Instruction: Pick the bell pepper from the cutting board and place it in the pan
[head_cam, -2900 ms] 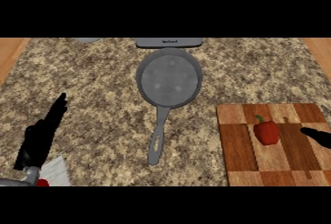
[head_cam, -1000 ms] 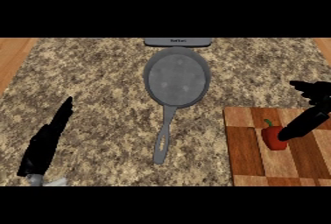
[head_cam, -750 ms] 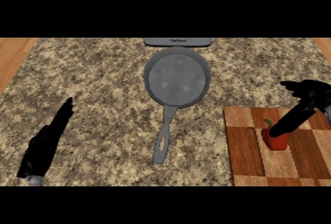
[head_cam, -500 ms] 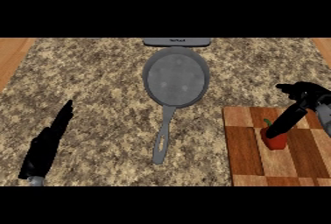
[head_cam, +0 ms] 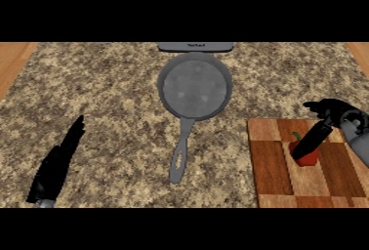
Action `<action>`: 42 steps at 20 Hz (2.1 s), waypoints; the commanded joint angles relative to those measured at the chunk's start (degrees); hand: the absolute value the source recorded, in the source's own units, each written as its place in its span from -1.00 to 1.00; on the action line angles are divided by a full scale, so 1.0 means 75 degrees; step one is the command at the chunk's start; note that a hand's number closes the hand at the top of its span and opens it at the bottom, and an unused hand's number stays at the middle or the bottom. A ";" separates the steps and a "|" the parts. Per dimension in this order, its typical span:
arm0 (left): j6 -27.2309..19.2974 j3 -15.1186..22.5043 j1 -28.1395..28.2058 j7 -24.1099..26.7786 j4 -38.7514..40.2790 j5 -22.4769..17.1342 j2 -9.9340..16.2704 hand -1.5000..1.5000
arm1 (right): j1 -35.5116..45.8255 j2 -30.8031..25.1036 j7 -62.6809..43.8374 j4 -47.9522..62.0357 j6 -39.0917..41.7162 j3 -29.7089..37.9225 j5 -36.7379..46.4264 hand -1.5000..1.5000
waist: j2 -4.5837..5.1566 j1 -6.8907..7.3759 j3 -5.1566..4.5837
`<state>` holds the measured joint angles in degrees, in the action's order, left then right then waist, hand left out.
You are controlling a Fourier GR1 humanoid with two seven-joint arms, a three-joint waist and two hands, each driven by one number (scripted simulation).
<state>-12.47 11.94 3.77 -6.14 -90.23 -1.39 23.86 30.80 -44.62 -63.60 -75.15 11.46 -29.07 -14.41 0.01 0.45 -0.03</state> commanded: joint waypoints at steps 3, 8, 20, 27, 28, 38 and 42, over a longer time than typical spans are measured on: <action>-0.0103 -0.0005 0.0058 -0.0297 -0.0322 0.0280 -0.0147 0.00 | -0.0366 0.0247 -0.0664 0.0120 0.0256 -0.0132 0.0314 -1.00 | -0.0013 -0.0035 0.0004; 0.0251 -0.0224 -0.0236 -0.0362 -0.0146 0.0163 -0.0111 0.00 | -0.0213 0.0847 -0.1040 0.0287 -0.0009 -0.0289 0.0494 -1.00 | -0.0006 -0.0017 0.0002; 0.0385 -0.0359 -0.0187 -0.0357 -0.0112 0.0619 -0.0505 0.00 | -0.0841 0.1022 -0.0099 0.0721 0.0142 0.0185 0.1379 -1.00 | -0.0003 -0.0046 0.0004; 0.0561 -0.0395 0.0267 -0.0529 -0.0543 0.0699 -0.0668 0.00 | -0.0895 0.1426 0.0288 0.0834 0.0074 0.1006 0.1533 1.00 | -0.0011 -0.0037 0.0005; 0.0745 -0.0829 0.0294 -0.0155 -0.0361 0.0398 -0.0461 0.00 | -0.1428 0.1540 0.0648 0.0774 -0.0232 0.0850 0.1722 1.00 | -0.0011 -0.0052 0.0004; 0.0959 -0.0841 -0.0146 -0.0490 -0.0329 0.0459 -0.0571 0.00 | -0.0182 0.1030 0.3252 0.1449 0.0821 0.0366 0.3360 1.00 | 0.0040 0.0110 0.0013; 0.0718 -0.0812 0.0219 0.0227 0.0104 0.0747 -0.0778 0.00 | -0.0238 0.0606 0.3923 0.1226 -0.0262 0.0308 0.4587 1.00 | 0.0018 0.0019 0.0003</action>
<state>-6.93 6.74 4.66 -7.73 -92.24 4.10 18.51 27.46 -38.10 -39.07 -66.04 13.69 -25.66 12.93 0.02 0.67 -0.10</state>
